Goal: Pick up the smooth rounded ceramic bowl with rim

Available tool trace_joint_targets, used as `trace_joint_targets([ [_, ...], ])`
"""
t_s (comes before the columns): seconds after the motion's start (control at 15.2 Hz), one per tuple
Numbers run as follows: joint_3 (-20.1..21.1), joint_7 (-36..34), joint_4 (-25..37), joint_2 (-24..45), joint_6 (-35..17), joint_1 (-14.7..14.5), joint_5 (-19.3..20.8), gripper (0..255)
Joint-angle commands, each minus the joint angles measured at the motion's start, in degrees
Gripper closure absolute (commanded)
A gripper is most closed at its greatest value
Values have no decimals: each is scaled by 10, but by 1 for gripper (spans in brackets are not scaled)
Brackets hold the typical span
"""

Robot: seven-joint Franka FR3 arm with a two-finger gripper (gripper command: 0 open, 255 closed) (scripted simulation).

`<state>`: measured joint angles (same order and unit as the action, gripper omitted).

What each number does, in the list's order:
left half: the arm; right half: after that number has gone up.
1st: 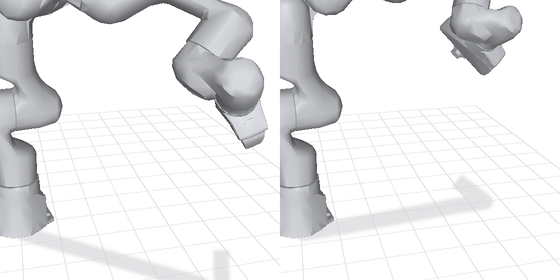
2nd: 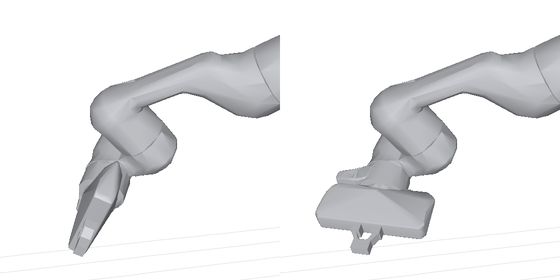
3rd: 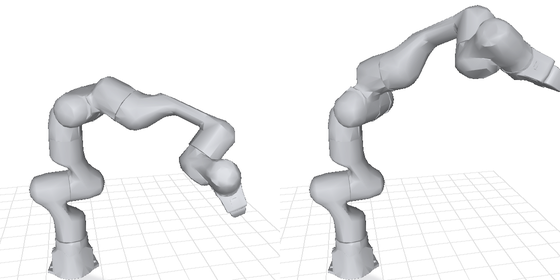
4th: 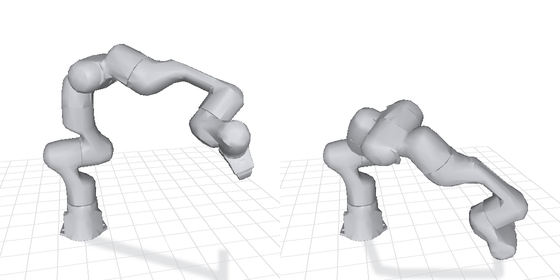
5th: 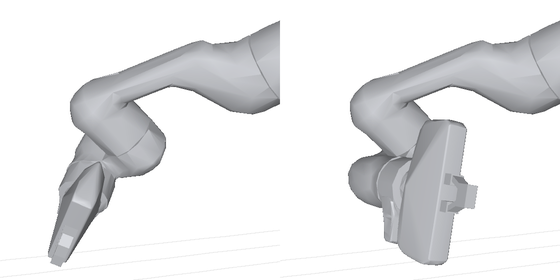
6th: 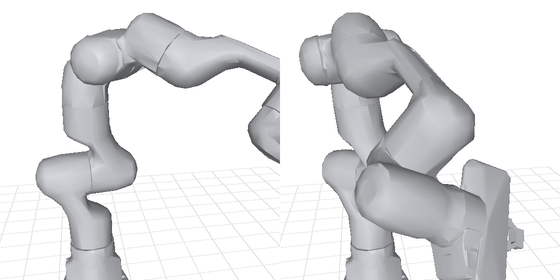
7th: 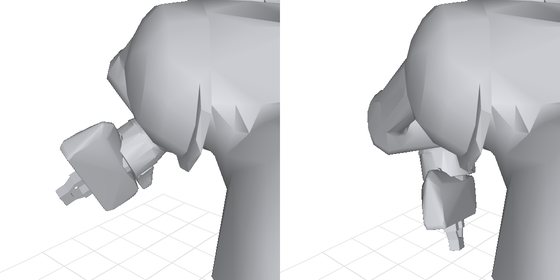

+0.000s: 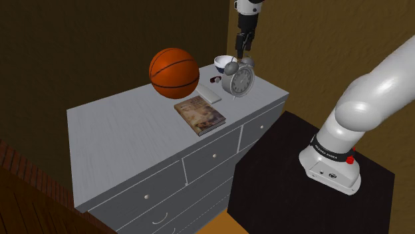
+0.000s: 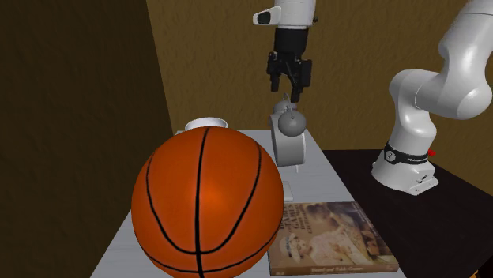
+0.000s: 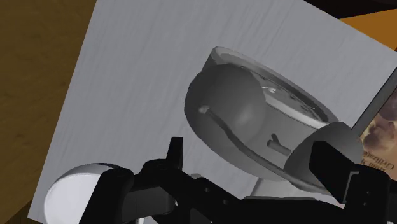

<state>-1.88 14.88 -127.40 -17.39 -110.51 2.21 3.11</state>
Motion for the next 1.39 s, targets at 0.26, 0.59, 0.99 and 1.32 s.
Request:
trace_joint_targets([
  [0.26,-15,26,87,130,-45,9,3,0],
  [0.59,-24,46,179,239,-65,17,-1,0],
  [0.99,-29,68,320,376,-64,31,-10,0],
  [1.32,-28,68,309,392,-90,32,-10,0],
])
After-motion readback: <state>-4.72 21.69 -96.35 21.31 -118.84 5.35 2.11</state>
